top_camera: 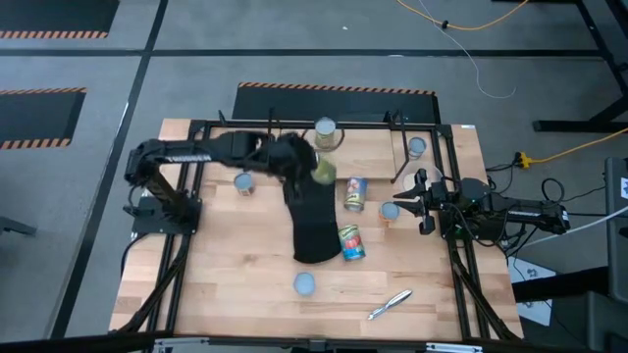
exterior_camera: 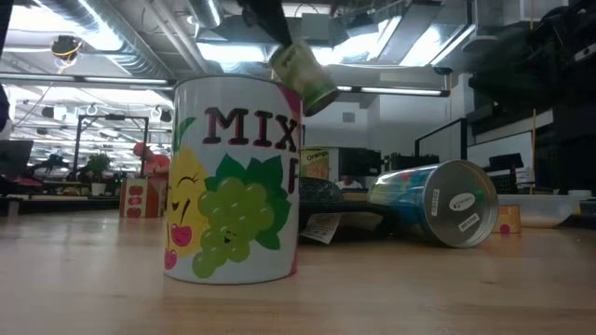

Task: Pick and place cans onto a shelf
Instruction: Put the canned pears on the shelf

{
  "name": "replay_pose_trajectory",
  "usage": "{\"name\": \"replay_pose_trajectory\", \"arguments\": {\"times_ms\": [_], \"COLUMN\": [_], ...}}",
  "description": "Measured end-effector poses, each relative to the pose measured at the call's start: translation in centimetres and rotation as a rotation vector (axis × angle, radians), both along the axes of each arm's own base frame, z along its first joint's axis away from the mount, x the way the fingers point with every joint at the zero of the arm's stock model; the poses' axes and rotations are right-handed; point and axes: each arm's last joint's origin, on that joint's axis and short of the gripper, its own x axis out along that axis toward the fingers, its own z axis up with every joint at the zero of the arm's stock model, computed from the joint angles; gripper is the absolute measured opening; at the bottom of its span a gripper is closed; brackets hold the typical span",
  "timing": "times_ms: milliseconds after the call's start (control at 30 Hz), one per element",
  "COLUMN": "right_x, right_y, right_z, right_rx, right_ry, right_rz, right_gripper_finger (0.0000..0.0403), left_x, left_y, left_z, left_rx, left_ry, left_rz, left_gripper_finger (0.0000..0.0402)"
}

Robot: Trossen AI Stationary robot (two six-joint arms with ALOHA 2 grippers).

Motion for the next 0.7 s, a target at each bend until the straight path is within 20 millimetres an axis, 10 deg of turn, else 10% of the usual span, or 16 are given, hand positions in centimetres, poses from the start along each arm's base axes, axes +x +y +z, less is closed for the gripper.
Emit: {"name": "replay_pose_trajectory", "arguments": {"times_ms": [700], "right_x": [0.0], "right_y": [0.0], "right_z": [0.0], "right_rx": [0.0], "right_ry": [0.0], "right_rz": [-0.001], "right_gripper_finger": [0.0084], "left_x": [-1.8], "left_y": [13.9], "left_z": [-3.4], "left_rx": [0.06], "left_ry": [0.2], "left_rz": [0.13], "left_gripper_finger": [0.0]}}
